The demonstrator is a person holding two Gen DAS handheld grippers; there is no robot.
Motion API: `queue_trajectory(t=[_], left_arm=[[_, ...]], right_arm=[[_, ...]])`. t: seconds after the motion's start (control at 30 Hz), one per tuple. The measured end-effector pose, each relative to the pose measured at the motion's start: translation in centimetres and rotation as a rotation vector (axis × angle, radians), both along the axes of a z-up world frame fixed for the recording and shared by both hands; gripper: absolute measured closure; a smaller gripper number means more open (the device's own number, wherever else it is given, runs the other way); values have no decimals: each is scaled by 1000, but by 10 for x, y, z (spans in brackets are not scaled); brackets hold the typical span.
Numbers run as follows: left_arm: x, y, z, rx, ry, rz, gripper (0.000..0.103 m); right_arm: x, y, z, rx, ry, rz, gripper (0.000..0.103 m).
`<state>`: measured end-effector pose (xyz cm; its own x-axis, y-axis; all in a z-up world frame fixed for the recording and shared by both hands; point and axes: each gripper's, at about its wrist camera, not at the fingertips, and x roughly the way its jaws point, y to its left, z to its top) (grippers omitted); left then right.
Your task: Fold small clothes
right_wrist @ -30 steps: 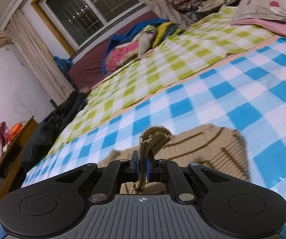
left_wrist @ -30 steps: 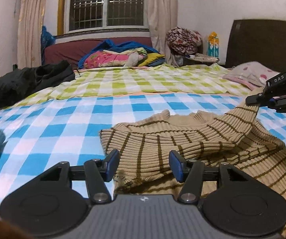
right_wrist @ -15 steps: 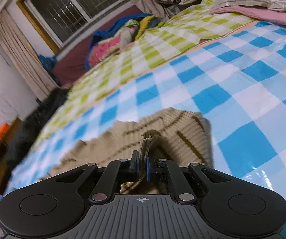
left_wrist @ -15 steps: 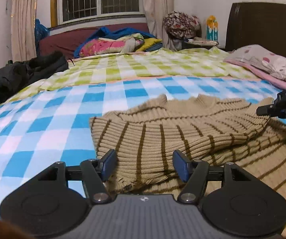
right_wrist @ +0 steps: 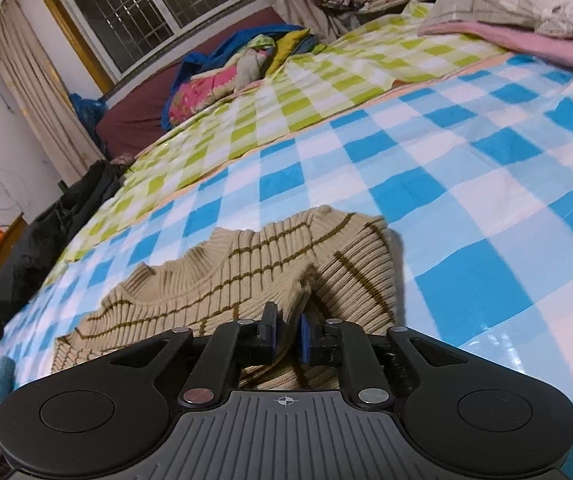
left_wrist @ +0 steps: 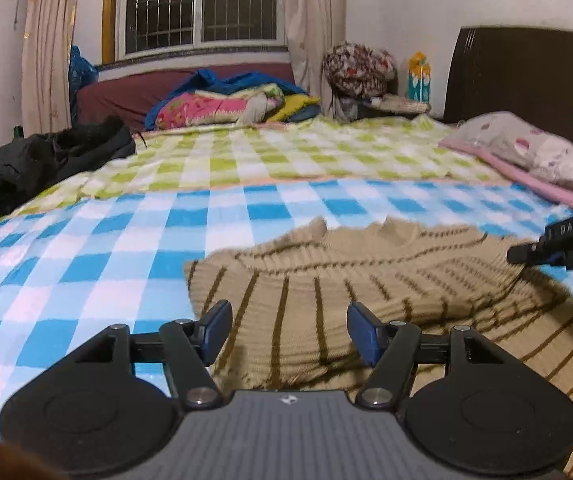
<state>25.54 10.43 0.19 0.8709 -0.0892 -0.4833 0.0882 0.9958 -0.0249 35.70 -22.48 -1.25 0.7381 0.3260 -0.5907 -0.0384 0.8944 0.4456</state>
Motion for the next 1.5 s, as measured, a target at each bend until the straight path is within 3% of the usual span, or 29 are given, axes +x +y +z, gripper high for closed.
queue_trajectory(t=[0.13, 0.23, 0.47, 0.6, 0.67, 0.93, 1.1, 1.27, 1.5], left_arm=[[0, 0, 10, -31, -37, -7, 34], [14, -6, 11, -34, -33, -12, 34], [29, -19, -7, -4, 22, -37, 34], [28, -19, -24, 37, 84, -37, 33], [26, -15, -27, 17, 84, -37, 33], [14, -11, -14, -3, 60, -23, 33], [21, -14, -10, -9, 52, -14, 33], [29, -14, -21, 9, 104, 1, 32], [18, -9, -16, -26, 85, 4, 32]], right_arm=[[-9, -4, 12, -52, -38, -22, 87], [-12, -2, 18, -38, -57, 0, 87], [-9, 33, 13, -74, -63, 132, 87], [-7, 36, 0, -103, -22, 140, 89], [-9, 34, -2, -113, -25, 140, 90], [-17, 40, 9, -137, -46, 148, 87], [-24, 59, 17, -126, -78, 216, 87], [-20, 85, 9, -157, -56, 289, 87], [-24, 88, 7, -159, -47, 297, 82]])
